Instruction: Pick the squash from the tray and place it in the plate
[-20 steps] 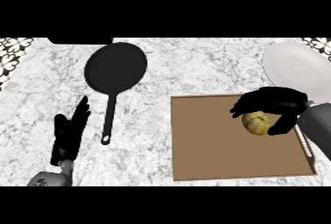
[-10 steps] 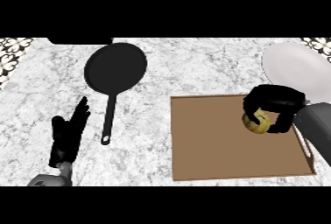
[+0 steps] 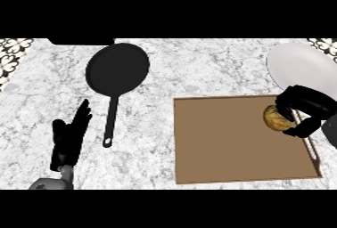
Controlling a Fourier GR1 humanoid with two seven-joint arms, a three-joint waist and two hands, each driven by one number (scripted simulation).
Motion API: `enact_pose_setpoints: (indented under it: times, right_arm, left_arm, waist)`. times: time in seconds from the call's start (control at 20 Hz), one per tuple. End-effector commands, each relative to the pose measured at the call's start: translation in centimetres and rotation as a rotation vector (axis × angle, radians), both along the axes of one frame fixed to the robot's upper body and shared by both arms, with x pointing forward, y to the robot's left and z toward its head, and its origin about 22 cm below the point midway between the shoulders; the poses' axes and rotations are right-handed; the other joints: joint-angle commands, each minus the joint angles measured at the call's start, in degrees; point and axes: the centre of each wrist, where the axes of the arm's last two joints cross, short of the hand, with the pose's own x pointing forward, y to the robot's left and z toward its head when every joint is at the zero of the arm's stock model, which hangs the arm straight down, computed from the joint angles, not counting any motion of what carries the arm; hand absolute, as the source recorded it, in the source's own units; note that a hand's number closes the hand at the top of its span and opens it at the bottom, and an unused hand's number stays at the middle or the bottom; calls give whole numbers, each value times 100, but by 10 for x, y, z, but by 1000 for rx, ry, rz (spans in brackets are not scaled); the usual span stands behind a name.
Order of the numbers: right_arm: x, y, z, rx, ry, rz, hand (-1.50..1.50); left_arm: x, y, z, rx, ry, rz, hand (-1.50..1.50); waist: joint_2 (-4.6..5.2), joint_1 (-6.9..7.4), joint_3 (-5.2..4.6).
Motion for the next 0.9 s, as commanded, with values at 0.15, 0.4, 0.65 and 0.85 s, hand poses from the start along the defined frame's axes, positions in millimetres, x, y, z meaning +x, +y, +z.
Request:
enact_pose_setpoints:
  times: [0.15,0.4,0.65,0.85]
  right_arm:
    - [-12,-52,23,138,-167,-124,150]
    - [-5,-67,68,363,-312,-268,150]
    - [0,-77,81,383,-326,-424,150]
    - [14,-83,106,384,-289,-523,150]
  left_arm:
    - [2,0,10,-3,-2,3,0]
    - [-2,8,11,3,7,25,0]
    - [-9,-13,6,8,14,-4,0]
    - [10,1,22,-4,3,-19,0]
  waist:
    - [-7,-31,13]
    - [-38,-90,10]
    - [-11,1,10]
    - [23,95,14]
